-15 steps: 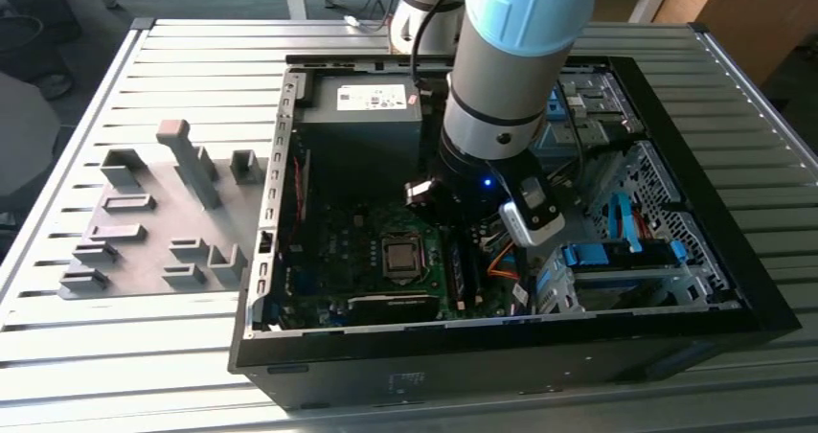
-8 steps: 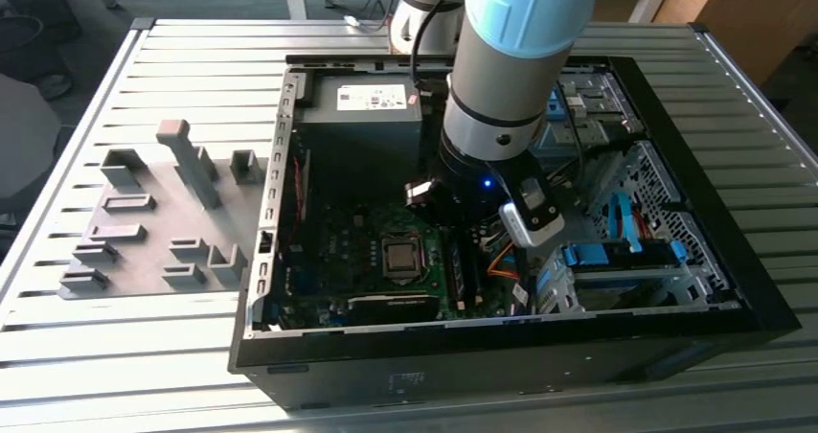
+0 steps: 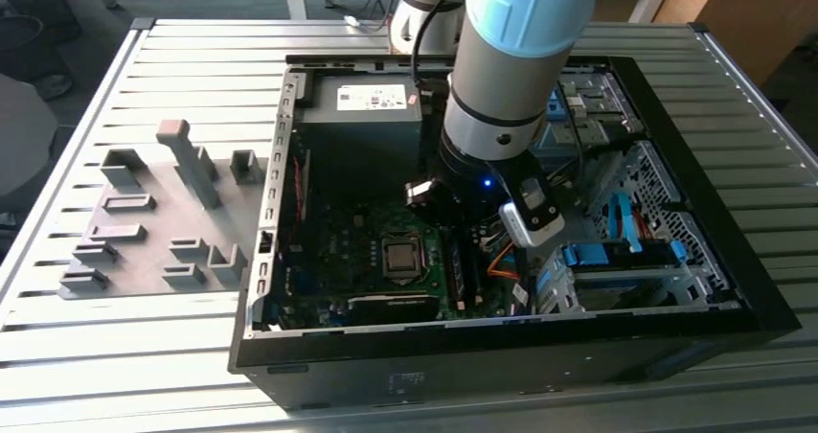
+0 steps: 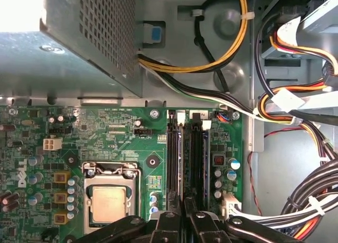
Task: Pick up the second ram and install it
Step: 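Press down the second ram until it locks into place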
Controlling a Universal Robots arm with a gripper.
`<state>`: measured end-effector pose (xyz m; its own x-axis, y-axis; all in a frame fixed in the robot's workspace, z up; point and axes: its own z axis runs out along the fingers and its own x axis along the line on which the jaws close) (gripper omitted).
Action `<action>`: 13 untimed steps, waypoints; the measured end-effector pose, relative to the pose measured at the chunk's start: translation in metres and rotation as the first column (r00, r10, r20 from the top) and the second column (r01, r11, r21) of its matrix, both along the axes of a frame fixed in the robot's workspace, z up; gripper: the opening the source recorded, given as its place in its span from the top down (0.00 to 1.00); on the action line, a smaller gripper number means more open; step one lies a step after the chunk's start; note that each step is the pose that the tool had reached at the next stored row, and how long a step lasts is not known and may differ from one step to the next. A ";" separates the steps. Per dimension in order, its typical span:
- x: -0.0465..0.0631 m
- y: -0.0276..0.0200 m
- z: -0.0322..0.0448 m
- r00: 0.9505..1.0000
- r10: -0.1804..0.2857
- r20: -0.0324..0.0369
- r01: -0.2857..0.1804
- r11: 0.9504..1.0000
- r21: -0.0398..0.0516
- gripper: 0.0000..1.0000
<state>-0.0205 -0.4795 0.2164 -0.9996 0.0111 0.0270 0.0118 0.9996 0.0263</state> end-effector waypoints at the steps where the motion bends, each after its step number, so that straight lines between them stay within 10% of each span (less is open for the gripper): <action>1: 0.000 0.0000 0.0000 1.000 -0.002 0.000 0.002 1.000 -0.001 0.86; 13: 0.000 0.0000 -0.0031 1.000 -0.005 0.000 0.005 1.000 -0.001 0.86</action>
<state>-0.0202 -0.4795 0.2133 -0.9995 0.0160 0.0270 0.0166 0.9995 0.0250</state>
